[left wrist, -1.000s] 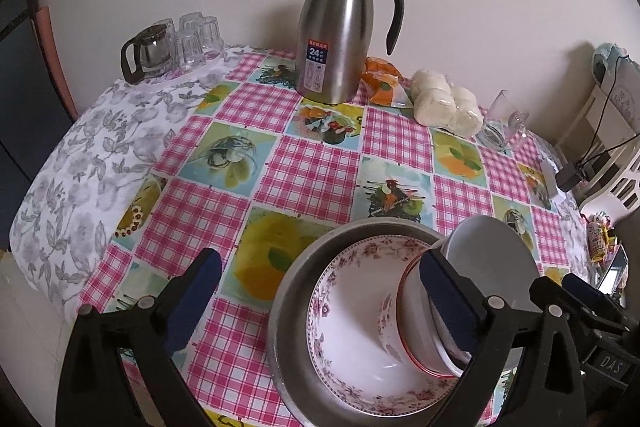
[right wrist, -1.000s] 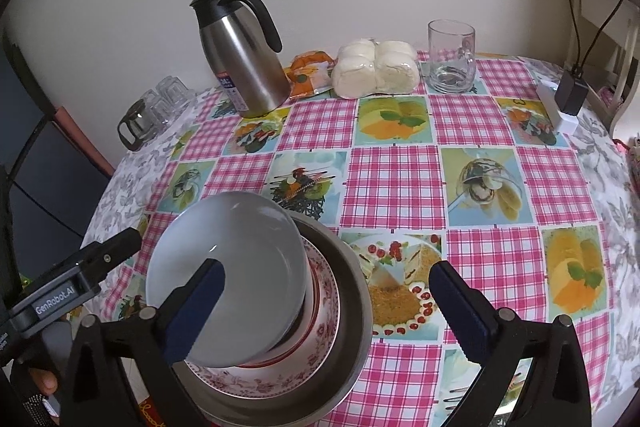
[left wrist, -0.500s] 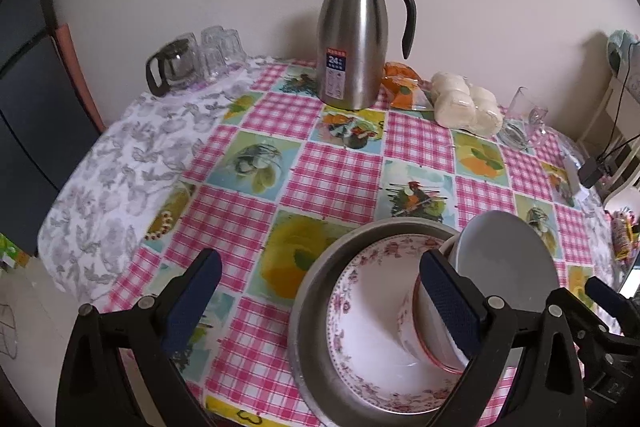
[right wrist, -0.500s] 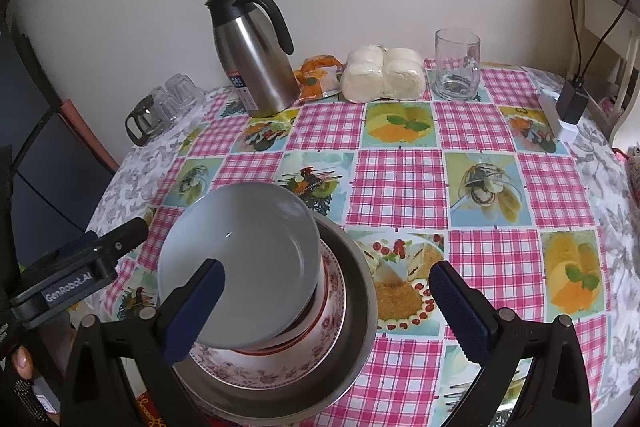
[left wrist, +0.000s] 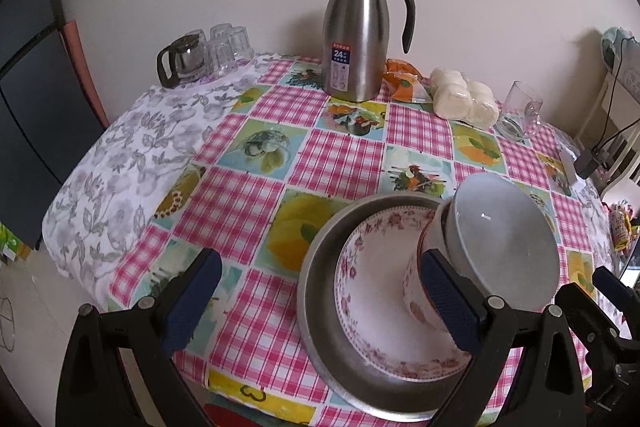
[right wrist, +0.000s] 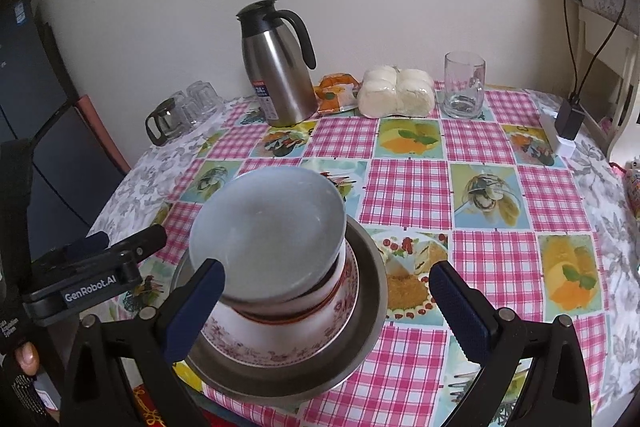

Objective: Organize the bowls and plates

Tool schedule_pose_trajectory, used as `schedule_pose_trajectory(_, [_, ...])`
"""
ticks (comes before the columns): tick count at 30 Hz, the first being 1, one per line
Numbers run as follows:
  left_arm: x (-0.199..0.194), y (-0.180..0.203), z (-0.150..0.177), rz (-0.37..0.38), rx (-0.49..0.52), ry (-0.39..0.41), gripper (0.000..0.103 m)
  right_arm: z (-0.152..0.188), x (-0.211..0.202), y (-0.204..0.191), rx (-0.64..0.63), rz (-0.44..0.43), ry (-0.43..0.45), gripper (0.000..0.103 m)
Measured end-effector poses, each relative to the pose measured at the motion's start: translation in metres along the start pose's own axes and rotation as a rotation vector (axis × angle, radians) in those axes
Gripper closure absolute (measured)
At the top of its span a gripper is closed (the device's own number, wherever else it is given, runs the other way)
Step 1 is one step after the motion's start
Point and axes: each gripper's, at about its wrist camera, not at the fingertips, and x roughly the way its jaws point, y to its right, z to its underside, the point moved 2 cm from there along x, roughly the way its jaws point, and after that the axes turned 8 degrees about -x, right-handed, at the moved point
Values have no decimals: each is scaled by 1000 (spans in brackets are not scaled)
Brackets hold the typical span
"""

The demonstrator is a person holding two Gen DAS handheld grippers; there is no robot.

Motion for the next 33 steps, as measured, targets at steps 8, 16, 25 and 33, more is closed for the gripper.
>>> schedule_pose_trajectory(8, [-3,-14,28,-30,11,-31,4,25,-9,-9,-33,13,-5,0])
schedule_pose_trajectory(16, [1,-21,52,-46,36,-79,4,56,-10,-10,-39,36,-52,0])
schedule_pose_trajectory(25, [9,-19,81,-77,105,-152,4,87,0,8,18,83,-131,0])
schedule_pose_trajectory(33, [10,-16,102,-85,153,-181,4,104,5,14,31,115,-174,0])
